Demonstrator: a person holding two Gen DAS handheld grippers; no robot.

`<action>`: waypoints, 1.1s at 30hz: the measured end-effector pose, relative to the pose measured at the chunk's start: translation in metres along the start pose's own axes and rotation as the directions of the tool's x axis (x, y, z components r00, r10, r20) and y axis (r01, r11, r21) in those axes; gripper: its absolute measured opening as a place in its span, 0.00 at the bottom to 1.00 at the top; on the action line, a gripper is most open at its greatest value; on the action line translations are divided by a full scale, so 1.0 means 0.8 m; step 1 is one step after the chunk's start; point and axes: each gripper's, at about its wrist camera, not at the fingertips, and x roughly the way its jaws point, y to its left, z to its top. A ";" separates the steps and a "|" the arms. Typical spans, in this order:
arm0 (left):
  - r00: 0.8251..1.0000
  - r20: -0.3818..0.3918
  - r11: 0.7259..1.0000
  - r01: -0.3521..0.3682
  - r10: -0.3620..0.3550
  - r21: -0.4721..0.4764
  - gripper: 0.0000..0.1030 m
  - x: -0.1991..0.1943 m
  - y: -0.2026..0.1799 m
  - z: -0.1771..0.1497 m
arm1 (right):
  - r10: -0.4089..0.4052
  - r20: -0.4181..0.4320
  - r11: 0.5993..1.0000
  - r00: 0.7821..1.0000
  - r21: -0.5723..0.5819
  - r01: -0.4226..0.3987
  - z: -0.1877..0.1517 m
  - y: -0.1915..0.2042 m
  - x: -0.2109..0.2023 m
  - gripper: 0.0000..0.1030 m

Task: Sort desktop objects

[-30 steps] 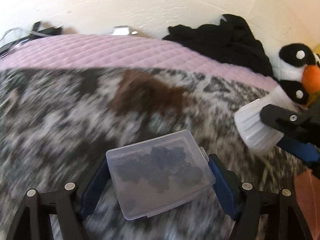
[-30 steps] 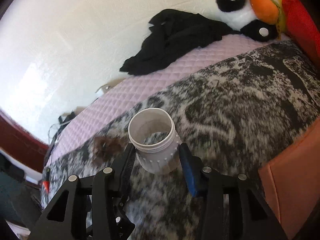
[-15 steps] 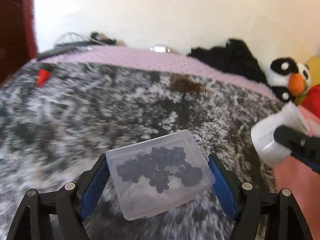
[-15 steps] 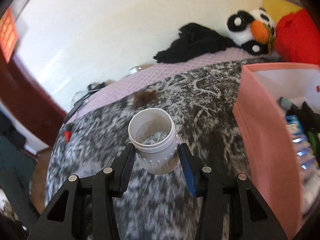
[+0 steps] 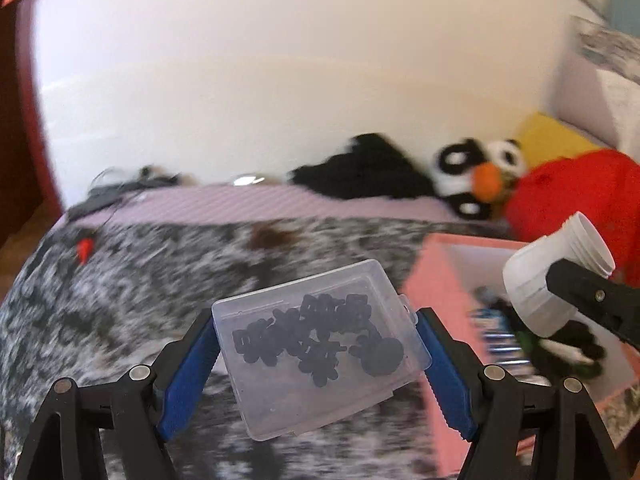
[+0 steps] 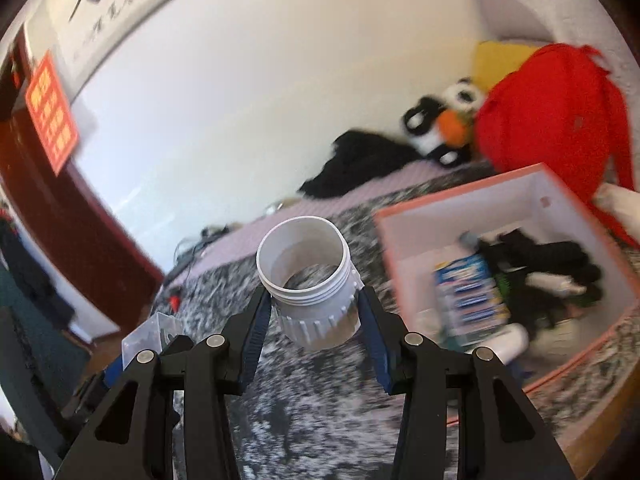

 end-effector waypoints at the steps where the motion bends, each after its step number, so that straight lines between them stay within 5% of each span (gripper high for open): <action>1: 1.000 0.005 1.000 0.014 -0.014 0.015 0.79 -0.002 -0.018 0.002 | -0.011 0.019 1.000 1.000 0.011 0.011 0.006 -0.015 -0.016 0.47; 8: 0.993 -0.013 0.987 0.115 -0.114 0.109 0.79 0.012 -0.141 0.014 | -0.112 0.100 0.991 0.989 0.090 0.103 0.041 -0.125 -0.100 0.47; 16: 0.976 -0.071 0.960 0.216 -0.206 0.177 0.79 0.055 -0.245 0.017 | -0.200 0.101 0.969 0.975 0.165 0.182 0.073 -0.228 -0.117 0.47; 19: 0.973 -0.097 0.967 0.220 -0.208 0.130 0.83 0.074 -0.245 0.022 | -0.168 0.060 0.974 0.984 0.164 0.156 0.083 -0.248 -0.091 0.52; 20: 0.975 -0.096 0.970 0.211 -0.200 0.120 0.88 0.078 -0.242 0.023 | -0.178 0.054 0.970 0.982 0.177 0.166 0.084 -0.254 -0.085 0.69; 22: 0.978 -0.090 0.974 0.199 -0.190 0.106 0.89 0.084 -0.234 0.025 | -0.189 0.050 0.963 0.981 0.204 0.175 0.084 -0.263 -0.077 0.80; 33: 0.985 -0.095 0.989 0.146 -0.142 0.035 0.89 0.087 -0.181 0.024 | -0.160 0.032 0.964 0.987 0.221 0.149 0.072 -0.246 -0.054 0.80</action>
